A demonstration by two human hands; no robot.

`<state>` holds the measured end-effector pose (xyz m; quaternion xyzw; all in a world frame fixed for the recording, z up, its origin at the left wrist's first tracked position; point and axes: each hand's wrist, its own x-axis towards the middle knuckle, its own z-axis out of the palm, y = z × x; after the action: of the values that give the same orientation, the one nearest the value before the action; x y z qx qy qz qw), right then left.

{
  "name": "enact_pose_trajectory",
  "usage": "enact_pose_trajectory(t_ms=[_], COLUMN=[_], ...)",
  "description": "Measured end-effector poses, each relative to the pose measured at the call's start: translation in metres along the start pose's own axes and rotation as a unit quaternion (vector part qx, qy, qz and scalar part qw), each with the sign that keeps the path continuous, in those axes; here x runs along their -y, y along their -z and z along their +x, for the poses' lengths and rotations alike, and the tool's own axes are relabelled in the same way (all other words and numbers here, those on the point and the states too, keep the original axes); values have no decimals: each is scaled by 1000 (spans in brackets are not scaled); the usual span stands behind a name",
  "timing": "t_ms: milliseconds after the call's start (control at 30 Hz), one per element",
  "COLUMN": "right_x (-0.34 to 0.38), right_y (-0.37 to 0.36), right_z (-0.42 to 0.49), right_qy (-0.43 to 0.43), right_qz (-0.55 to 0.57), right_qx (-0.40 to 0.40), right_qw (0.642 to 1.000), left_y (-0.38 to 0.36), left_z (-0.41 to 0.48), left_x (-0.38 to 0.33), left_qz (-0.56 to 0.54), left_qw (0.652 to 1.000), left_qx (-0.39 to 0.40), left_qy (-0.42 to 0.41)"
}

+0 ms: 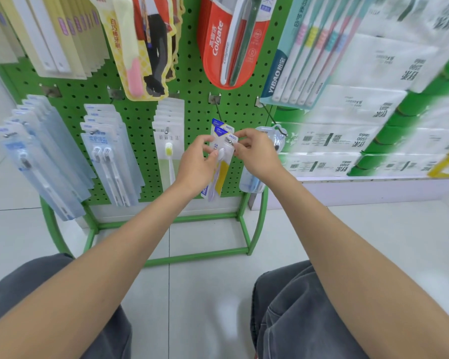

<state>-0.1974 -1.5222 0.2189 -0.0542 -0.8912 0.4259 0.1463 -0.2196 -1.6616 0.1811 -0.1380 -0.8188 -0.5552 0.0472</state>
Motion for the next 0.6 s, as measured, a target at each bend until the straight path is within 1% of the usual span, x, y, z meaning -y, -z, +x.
enact_pose_trajectory(t_ms=[100, 233, 367, 467, 600], right_x=[0, -2, -4, -6, -10], right_y=[-2, -5, -5, -4, -2], right_z=[-3, -3, 0, 1, 2], right_qy=[8, 0, -8, -16, -28], right_qz=[2, 36, 62, 58, 60], right_qx=[-12, -33, -33, -30, -27], right_qw=[1000, 999, 998, 998, 997], left_y=[-3, -3, -3, -1, 1], left_z=[4, 9, 12, 13, 15], left_x=[2, 1, -2, -4, -8], left_qz=[6, 17, -10, -19, -60], left_qw=[1000, 999, 1000, 999, 998], left_qx=[-5, -44, -22, -33, -26], left_qy=[-5, -3, 1, 13, 18])
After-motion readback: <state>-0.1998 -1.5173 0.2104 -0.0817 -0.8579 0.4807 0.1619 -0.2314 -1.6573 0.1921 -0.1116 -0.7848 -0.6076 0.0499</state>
